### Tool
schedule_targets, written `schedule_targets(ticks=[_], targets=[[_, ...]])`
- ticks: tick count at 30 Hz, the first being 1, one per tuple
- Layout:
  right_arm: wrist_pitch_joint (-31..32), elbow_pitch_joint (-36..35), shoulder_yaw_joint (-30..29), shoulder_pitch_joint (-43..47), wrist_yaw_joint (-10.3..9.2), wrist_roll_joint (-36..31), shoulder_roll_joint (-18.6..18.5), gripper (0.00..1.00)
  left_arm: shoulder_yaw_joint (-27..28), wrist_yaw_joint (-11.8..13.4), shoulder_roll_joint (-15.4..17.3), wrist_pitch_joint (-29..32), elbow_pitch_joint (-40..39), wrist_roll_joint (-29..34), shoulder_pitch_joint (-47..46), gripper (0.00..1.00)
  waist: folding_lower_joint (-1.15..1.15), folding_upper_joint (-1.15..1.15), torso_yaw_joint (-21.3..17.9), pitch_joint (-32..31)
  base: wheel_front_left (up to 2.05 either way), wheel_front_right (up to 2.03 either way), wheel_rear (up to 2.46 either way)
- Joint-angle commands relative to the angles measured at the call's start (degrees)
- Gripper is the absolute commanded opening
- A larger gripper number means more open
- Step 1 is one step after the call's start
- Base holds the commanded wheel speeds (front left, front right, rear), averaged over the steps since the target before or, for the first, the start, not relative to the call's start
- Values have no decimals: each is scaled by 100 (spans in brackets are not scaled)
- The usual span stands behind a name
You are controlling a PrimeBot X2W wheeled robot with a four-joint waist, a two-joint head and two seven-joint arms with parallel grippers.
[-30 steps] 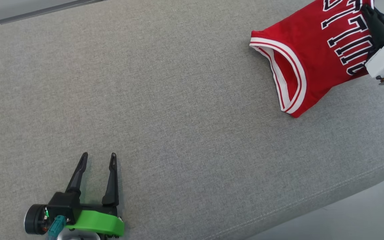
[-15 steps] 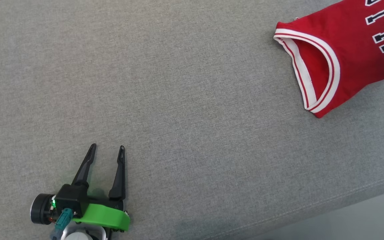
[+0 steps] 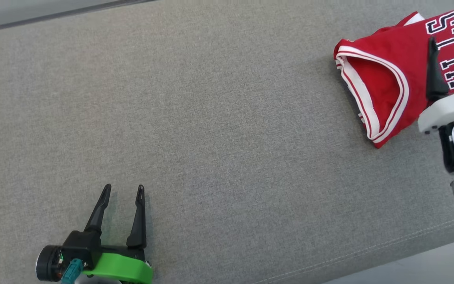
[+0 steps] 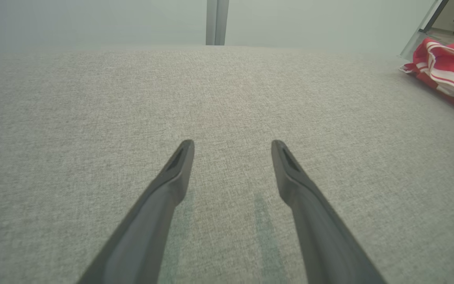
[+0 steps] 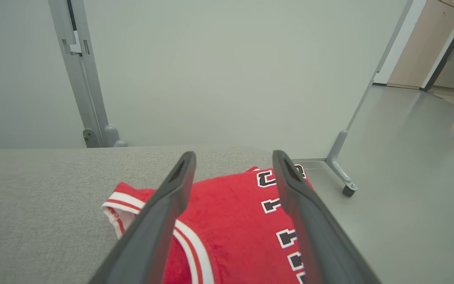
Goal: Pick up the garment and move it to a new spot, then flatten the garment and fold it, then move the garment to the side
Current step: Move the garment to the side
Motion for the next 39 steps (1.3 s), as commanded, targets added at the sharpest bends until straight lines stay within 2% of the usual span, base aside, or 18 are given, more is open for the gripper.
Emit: schedule_targets(ticks=[1, 4, 10, 15, 21, 27, 31, 35, 39], targets=[[-38, -217, 27, 283, -9, 23, 64, 100, 21, 43, 2, -14, -14, -84, 94, 100, 0, 24, 5, -330, 0, 0, 0], [-48, -726, 95, 824, -9, 80, 139, 100, 49, 97, -1, -14, 7, -241, 236, 100, 0, 24, 75, -668, 0, 0, 0], [-47, -1549, -119, 2029, -9, 194, 321, 100, -44, 377, -2, -14, 1, -451, 556, 100, 0, 24, 335, -1259, 0, 0, 0], [-46, -1859, -106, 2941, -8, 176, 621, 100, 64, 544, -1, -14, 9, -489, 834, 100, 0, 24, 596, -1668, 0, 0, 0], [-46, -2089, -259, 3693, -7, -218, 1121, 100, 139, 693, -2, -14, 32, -287, 1040, 100, 0, 24, 887, -1871, 0, 0, 0], [-46, -2318, -402, 4026, -8, -897, 1440, 100, 211, 568, -2, -14, 88, -161, 1055, 100, 0, 24, 1047, -1913, 0, 0, 0], [-46, -2525, -470, 4207, -8, -1236, 1573, 100, 239, 358, -3, -14, 145, -176, 1029, 100, 0, 24, 1110, -1927, 0, 0, 0], [-46, -2693, -474, 4238, -8, -1450, 1613, 100, 255, 153, -2, -14, 225, -273, 973, 100, 0, 24, 1092, -1924, 0, 0, 0], [-46, -2716, -407, 4261, -8, -1394, 1618, 100, 326, 47, -2, -14, 301, -290, 896, 100, 0, 24, 1042, -1917, 0, 0, 0]])
